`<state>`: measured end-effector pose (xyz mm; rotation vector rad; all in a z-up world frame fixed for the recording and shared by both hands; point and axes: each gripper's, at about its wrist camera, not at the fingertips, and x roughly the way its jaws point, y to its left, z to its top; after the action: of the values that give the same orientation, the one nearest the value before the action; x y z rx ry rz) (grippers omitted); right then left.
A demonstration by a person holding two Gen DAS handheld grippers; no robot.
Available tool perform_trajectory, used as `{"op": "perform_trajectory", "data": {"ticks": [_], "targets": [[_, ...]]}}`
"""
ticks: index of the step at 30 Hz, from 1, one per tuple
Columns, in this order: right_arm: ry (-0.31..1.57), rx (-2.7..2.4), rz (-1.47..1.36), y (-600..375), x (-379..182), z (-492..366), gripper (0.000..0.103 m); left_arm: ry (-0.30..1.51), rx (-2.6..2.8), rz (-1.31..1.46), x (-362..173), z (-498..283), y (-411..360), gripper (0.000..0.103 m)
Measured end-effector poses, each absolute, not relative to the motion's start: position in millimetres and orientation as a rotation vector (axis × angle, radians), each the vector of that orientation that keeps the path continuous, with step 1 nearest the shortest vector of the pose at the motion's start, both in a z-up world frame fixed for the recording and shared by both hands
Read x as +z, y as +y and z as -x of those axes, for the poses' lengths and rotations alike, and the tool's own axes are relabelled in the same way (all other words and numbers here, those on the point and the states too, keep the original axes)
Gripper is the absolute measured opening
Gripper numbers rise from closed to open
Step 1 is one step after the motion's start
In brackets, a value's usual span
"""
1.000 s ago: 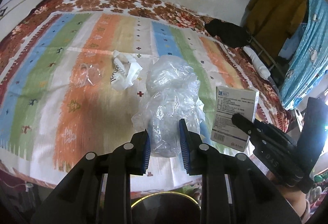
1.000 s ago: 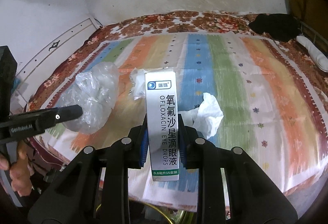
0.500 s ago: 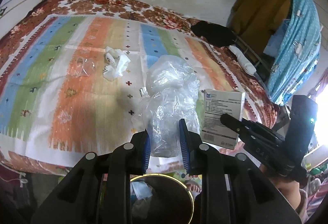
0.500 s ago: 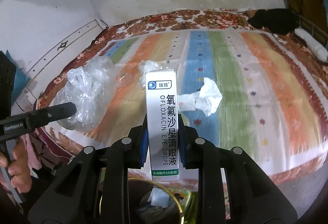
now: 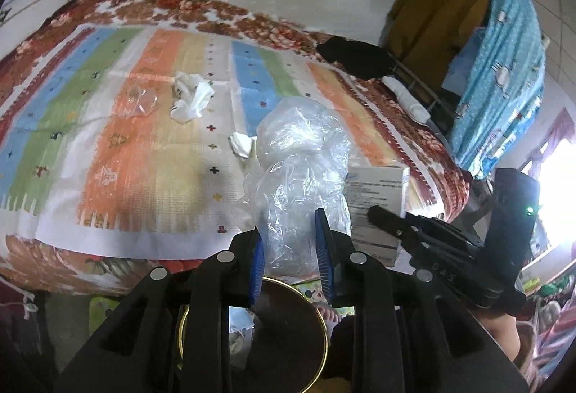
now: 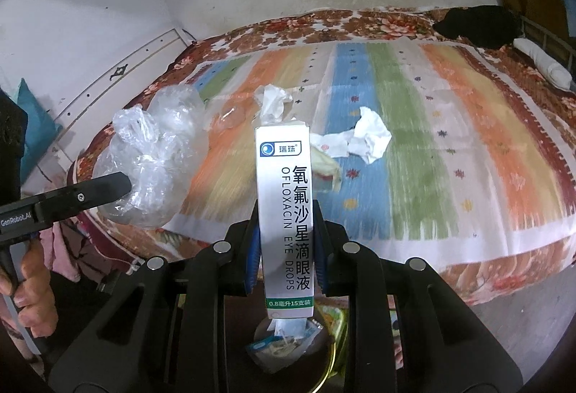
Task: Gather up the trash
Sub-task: 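Carry the bag in left gripper and box in right gripper over the bin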
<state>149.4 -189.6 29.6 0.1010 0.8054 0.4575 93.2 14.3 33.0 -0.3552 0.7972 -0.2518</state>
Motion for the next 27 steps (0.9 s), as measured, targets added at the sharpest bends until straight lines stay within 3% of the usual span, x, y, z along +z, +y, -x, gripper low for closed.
{"op": "perform_trajectory", "data": {"ticks": [27], "targets": [[0.887,0.547,-0.121,-195,-11,-32,0.022,0.852,-0.2,0.381,-21,28,-5,0.024]]}}
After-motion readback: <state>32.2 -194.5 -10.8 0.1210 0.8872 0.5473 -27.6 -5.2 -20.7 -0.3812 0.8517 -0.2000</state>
